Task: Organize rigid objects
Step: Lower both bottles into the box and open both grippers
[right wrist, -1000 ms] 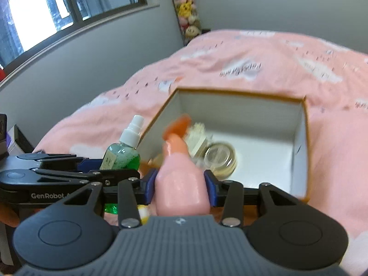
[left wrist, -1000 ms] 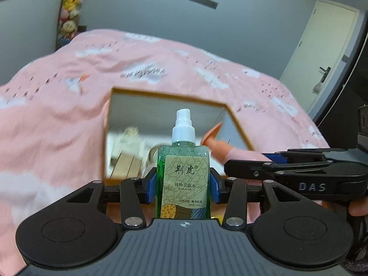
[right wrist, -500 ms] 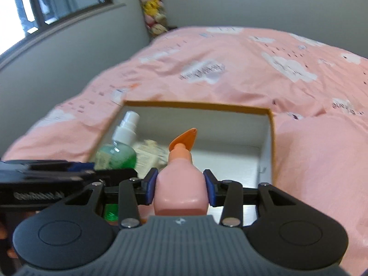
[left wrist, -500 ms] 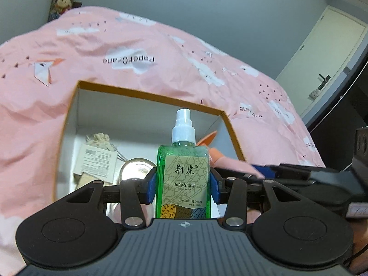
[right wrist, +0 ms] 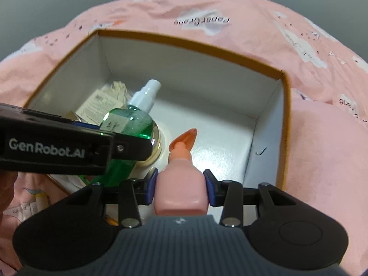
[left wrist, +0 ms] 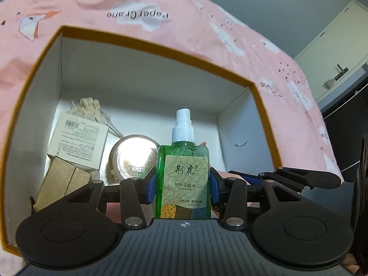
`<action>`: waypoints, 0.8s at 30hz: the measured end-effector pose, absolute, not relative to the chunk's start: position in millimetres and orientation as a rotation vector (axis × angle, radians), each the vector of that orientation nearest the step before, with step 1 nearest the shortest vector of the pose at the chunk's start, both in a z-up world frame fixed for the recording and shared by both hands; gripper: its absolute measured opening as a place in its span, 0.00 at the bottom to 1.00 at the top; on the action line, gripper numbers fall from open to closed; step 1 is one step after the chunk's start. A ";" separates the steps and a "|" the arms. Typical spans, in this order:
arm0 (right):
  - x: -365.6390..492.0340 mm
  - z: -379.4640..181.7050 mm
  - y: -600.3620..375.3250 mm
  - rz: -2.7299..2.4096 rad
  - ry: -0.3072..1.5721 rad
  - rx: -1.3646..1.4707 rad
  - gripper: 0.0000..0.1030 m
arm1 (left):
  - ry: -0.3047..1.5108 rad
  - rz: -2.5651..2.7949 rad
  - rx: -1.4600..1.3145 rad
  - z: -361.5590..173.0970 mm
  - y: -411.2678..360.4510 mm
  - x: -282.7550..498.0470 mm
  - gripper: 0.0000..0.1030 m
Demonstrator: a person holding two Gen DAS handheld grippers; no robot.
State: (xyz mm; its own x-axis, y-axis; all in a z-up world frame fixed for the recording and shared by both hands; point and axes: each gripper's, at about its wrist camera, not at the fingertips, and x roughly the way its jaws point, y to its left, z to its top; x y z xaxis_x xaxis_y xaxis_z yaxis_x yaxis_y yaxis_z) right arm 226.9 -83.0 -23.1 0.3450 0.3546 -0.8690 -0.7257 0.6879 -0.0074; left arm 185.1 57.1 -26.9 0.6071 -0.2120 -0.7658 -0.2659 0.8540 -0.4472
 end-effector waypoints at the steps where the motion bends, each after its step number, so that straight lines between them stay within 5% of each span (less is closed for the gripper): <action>1: 228.1 -25.8 -81.6 0.728 0.997 -0.445 0.41 | 0.938 0.039 -0.566 -29.3 56.7 186.9 0.49; 15: 245.8 -47.6 -80.4 0.690 1.132 -0.440 0.39 | 0.983 0.066 -0.581 -42.5 57.9 191.5 0.49; 24: 236.7 -27.4 -82.3 0.712 1.060 -0.499 0.48 | 1.012 0.067 -0.611 -48.7 54.8 201.8 0.49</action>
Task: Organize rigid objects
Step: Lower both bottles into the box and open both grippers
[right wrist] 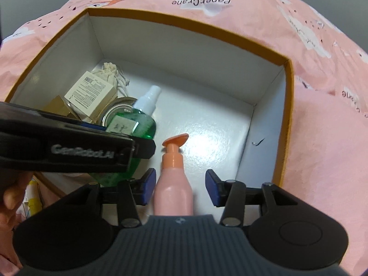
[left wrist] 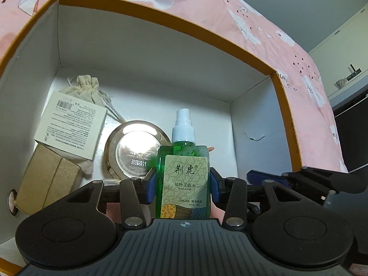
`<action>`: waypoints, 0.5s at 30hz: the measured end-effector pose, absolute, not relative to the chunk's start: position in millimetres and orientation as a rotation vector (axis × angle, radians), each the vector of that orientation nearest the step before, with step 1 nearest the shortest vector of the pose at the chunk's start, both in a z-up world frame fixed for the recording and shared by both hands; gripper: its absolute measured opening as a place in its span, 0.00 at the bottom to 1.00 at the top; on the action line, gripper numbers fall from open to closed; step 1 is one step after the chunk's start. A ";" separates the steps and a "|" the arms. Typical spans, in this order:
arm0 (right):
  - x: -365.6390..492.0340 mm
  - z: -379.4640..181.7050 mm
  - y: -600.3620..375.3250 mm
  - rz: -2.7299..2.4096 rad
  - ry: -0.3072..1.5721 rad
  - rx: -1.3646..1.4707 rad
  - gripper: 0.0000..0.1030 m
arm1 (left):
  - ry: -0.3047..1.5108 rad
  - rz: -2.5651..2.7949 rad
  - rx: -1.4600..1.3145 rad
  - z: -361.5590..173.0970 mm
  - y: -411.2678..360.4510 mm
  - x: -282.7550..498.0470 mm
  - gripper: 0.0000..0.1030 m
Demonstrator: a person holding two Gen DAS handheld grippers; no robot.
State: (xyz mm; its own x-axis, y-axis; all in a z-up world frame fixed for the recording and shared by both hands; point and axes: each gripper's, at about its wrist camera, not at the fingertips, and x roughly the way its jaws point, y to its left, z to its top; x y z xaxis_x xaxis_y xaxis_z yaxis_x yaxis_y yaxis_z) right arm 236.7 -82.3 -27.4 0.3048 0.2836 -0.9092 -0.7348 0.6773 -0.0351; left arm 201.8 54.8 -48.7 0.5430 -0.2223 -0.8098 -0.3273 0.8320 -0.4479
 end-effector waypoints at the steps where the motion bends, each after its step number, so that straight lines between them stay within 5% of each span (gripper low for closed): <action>1: 236.2 -26.0 -83.2 0.712 1.054 -0.499 0.50 | 1.017 0.066 -0.606 -49.5 53.5 203.0 0.49; 7: 235.5 -22.2 -87.1 0.708 1.034 -0.500 0.54 | 1.037 0.101 -0.594 -49.0 52.5 206.8 0.49; 15: 231.3 -19.6 -88.9 0.696 1.004 -0.515 0.58 | 1.028 0.082 -0.598 -43.9 52.7 206.8 0.61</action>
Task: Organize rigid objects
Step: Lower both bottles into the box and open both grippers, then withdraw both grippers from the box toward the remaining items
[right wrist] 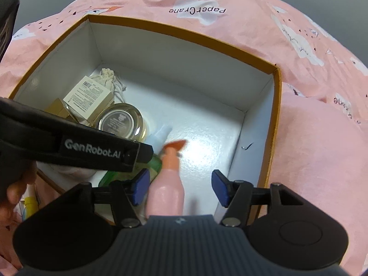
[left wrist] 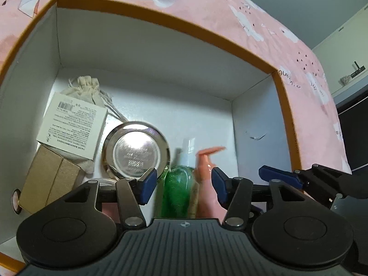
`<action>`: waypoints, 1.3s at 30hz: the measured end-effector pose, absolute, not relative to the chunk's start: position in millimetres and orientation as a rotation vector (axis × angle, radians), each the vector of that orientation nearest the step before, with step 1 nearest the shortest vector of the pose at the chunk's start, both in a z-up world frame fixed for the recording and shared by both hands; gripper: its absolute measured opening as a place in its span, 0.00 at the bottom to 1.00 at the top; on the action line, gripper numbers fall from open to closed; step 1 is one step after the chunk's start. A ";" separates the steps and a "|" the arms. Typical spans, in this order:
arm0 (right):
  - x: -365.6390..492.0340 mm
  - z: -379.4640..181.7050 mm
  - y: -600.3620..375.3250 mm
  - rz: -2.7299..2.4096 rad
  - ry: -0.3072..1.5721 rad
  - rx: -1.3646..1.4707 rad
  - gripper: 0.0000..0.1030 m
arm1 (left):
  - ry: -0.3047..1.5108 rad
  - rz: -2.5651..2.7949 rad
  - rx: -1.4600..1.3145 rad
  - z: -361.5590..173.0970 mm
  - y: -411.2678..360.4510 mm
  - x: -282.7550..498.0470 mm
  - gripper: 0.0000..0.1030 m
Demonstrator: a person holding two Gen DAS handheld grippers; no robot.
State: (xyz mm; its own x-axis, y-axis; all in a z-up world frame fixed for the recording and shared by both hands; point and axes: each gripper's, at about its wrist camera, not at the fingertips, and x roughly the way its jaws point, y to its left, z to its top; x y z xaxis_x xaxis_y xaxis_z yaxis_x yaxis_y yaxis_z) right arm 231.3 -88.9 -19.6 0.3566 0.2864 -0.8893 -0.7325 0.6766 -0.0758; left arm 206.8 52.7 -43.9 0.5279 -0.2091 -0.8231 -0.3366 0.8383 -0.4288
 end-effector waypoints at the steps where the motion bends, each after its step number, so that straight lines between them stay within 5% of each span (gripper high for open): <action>1: 230.9 -18.8 -89.3 0.696 0.999 -0.518 0.58 | 1.018 0.082 -0.597 -42.0 53.1 205.5 0.61; 15: 202.2 7.6 -99.5 0.675 0.855 -0.594 0.65 | 0.863 0.071 -0.508 2.4 44.1 168.8 0.61; 39: 117.2 32.5 -163.3 0.661 0.787 -0.144 0.67 | 0.664 -0.020 -0.288 33.8 12.9 53.4 0.61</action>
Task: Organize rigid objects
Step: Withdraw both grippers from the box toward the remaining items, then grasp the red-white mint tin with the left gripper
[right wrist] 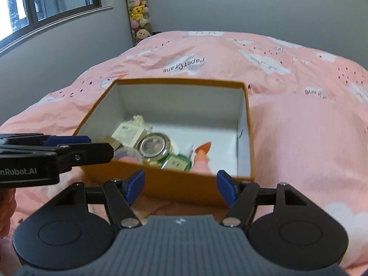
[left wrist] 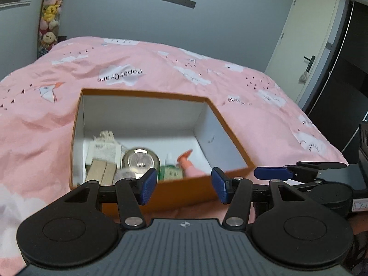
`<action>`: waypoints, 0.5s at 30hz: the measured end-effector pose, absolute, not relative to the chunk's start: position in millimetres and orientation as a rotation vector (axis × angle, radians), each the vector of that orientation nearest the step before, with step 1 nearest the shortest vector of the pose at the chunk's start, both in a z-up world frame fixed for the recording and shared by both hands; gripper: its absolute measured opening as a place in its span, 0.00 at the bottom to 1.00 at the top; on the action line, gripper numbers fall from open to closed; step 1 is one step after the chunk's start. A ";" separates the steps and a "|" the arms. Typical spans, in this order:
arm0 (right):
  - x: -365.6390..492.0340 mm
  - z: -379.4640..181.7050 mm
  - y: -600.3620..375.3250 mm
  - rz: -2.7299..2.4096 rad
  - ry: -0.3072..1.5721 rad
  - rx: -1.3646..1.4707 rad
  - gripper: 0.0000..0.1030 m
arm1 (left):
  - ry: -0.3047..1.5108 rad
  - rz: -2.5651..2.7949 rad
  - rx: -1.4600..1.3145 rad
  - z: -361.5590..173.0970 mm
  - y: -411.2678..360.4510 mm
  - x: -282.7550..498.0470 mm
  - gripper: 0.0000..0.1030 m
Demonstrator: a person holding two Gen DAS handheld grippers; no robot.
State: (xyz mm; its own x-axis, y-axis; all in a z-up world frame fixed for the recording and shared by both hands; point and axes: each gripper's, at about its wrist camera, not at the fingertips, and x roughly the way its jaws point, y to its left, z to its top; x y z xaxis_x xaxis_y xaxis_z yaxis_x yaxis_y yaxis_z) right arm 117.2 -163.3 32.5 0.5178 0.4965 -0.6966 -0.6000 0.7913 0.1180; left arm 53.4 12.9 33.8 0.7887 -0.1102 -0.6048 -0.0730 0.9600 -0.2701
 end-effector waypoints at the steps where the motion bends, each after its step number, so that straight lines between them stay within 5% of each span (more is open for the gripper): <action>1: 114.5 30.4 -163.9 0.661 0.796 -0.138 0.67 | 0.680 -0.027 -0.302 31.0 11.9 50.8 0.61; 15: 94.4 -25.8 -178.2 0.597 1.057 -0.117 0.65 | 0.960 -0.050 -0.499 -27.8 17.7 42.8 0.54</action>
